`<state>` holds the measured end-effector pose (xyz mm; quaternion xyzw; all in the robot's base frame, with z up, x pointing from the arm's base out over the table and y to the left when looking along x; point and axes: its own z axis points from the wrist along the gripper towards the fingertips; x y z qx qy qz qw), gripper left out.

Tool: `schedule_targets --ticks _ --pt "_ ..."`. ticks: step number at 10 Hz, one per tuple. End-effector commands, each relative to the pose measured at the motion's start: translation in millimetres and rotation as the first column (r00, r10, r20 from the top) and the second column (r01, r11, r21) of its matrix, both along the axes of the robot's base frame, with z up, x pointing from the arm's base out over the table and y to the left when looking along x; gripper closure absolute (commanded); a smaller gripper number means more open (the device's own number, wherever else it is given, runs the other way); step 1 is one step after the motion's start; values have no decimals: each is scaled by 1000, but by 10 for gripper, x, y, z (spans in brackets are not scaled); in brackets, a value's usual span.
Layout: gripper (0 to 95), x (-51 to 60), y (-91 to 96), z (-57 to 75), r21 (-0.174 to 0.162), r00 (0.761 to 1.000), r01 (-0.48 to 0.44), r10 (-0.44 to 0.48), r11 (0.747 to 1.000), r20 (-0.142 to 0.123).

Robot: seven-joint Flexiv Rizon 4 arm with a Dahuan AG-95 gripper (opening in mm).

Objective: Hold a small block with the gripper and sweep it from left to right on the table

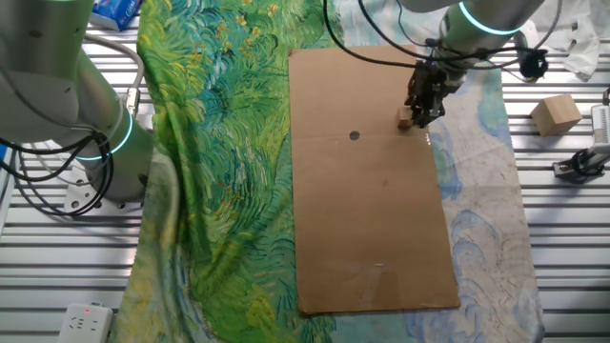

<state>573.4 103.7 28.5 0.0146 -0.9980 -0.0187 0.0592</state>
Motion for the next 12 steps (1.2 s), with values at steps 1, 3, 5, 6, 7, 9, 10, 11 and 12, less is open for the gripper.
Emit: schedule_targets --ticks 1,3,5,6,7,9,10,11,12 --pt "760 -36 3 -31 -1 1000 6 -6 1000 9" --pt "950 -43 8 -46 -2 999 28 -27 1000 16" --pt "950 -43 8 -50 3 999 27 -27 1000 16" --pt "950 -43 8 -50 4 999 28 -29 1000 15" --pt "950 -44 8 -50 4 999 29 -29 1000 13" --pt "950 -59 -8 -39 0 999 32 -32 1000 5" --pt "950 -94 -51 -42 -5 1000 30 -30 1000 2" --pt "950 -172 -144 -75 -3 1000 25 -25 1000 6" --pt "950 -217 -202 -81 2 1000 23 -23 1000 7"
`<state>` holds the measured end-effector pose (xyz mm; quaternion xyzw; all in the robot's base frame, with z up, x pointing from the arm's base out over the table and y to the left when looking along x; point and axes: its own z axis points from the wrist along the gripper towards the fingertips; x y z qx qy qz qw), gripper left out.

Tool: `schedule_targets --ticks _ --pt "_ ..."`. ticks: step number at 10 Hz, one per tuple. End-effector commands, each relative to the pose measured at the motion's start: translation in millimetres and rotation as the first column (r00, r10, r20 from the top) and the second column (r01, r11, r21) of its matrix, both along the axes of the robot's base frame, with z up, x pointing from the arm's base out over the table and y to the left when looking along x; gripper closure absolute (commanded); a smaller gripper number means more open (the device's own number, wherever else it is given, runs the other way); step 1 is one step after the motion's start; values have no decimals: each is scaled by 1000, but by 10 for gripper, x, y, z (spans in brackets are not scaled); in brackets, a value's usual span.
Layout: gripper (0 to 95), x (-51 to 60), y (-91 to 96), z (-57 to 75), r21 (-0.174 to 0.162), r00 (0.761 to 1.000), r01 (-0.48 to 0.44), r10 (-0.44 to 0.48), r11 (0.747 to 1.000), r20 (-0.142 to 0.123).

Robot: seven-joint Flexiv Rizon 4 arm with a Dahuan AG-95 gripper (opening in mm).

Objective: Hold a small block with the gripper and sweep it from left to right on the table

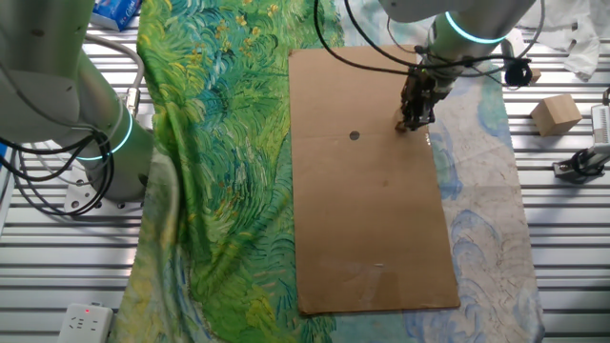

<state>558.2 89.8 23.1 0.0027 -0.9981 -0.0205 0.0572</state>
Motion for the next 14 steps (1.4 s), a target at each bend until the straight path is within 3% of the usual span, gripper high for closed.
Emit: schedule_targets --ticks 1,3,4,6,7,14 --pt "950 -87 -95 -21 -1 1000 -2 2 1000 3" --pt "950 -149 -288 -6 -6 1000 -25 25 1000 -1" --pt "950 -177 -338 -61 -13 1000 -25 25 1000 6" --pt "950 -245 -269 -255 -1 998 -21 21 1000 63" --pt "950 -271 -250 -277 -12 997 -23 23 1000 68" --pt "950 -278 -248 -269 -14 998 -26 27 1000 61"
